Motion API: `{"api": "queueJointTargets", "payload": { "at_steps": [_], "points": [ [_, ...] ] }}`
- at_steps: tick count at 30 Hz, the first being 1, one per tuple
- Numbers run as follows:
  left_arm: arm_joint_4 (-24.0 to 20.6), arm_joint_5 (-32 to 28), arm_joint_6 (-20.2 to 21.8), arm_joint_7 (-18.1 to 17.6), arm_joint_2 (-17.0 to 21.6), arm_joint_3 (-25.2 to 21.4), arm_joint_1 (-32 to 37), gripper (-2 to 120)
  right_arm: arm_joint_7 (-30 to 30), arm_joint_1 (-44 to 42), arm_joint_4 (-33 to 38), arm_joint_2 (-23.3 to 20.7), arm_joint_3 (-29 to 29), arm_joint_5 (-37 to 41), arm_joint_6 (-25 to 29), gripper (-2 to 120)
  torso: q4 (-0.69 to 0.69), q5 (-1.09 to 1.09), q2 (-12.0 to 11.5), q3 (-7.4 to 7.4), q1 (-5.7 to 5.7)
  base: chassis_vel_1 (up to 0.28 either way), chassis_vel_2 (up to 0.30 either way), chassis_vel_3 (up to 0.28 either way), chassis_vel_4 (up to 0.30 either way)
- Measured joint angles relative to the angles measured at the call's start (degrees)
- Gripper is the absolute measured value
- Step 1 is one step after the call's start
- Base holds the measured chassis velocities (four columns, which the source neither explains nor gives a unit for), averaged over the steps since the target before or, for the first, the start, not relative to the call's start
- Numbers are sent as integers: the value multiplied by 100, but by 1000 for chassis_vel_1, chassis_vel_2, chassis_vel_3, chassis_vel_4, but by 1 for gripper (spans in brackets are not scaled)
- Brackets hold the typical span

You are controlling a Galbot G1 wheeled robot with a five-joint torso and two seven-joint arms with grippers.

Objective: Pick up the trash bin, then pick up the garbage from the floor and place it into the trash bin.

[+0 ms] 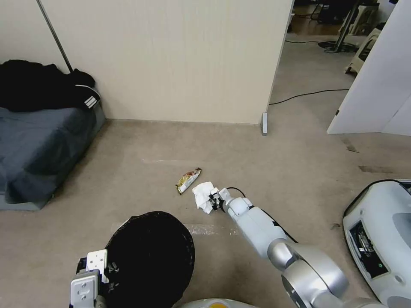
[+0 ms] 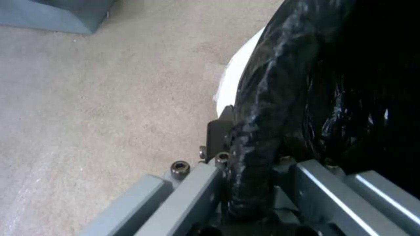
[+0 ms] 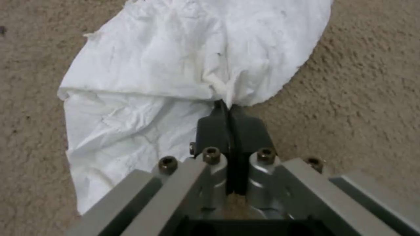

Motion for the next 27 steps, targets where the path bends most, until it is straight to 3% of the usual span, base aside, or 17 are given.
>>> {"api": "queueJointTargets", "payload": {
  "at_steps": [19, 23, 27],
  "points": [
    [0, 1, -21, -4, 0, 39, 19, 0, 7, 22, 21, -11, 71, -88, 3, 0, -2, -1, 0, 1, 0, 0, 0, 0, 0],
    [0, -5, -23, -2, 0, 8, 7, 0, 164, -124, 384, -21, 59, -62, 82, 0, -5, -3, -1, 2, 1, 0, 0, 0, 0],
    [0, -61, -17, 3, 0, -69, -93, 0, 356, -359, 880, -17, 218, -65, 506, 0, -3, -1, -1, 1, 1, 0, 0, 0, 0]
  ]
}}
